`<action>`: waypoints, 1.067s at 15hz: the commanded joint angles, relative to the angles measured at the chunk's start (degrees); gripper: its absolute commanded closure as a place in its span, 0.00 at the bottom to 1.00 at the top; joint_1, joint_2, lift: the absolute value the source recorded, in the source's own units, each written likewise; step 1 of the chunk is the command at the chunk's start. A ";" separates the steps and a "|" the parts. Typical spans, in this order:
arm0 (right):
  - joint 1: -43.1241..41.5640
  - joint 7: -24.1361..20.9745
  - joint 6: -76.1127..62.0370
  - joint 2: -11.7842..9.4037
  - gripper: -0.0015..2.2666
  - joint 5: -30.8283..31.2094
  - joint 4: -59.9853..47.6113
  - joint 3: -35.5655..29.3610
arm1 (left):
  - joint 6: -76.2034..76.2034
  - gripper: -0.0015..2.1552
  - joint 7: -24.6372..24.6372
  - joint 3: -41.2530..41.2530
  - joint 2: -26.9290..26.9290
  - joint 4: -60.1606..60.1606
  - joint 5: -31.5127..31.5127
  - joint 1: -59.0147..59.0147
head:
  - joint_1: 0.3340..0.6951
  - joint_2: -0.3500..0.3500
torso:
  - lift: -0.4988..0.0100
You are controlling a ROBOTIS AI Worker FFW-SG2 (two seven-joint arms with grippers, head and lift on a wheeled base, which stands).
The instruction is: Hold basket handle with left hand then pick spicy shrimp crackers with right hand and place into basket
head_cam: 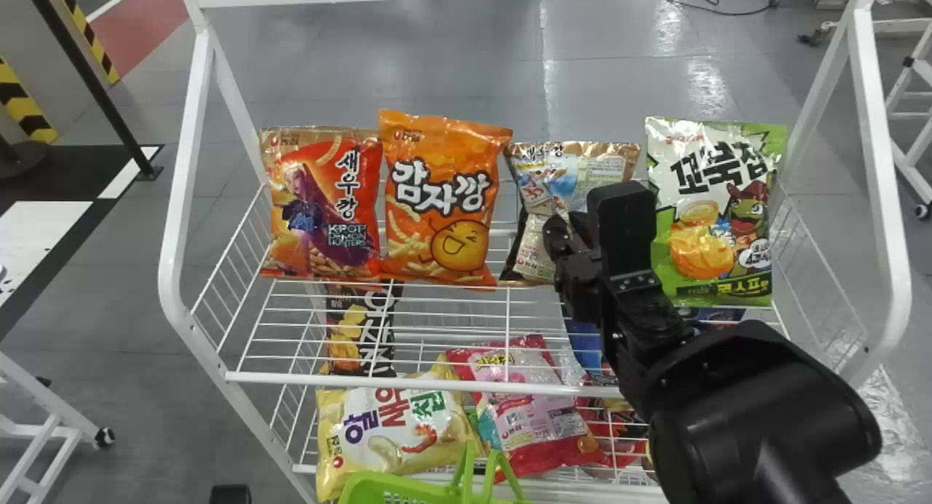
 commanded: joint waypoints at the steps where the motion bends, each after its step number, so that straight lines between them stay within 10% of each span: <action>1: 0.38 -0.60 -0.54 -0.45 0.74 -0.07 -0.82 -0.01 | 0.07 0.88 0.09 -0.18 -0.23 -0.08 -0.37 0.02 | 1.00 0.65 | 0.91; 16: 6.80 -3.50 1.92 -3.88 0.74 -1.04 -16.55 -0.10 | 0.07 0.88 0.35 -0.27 -0.67 -1.93 -0.90 0.81 | 1.00 0.62 | 0.91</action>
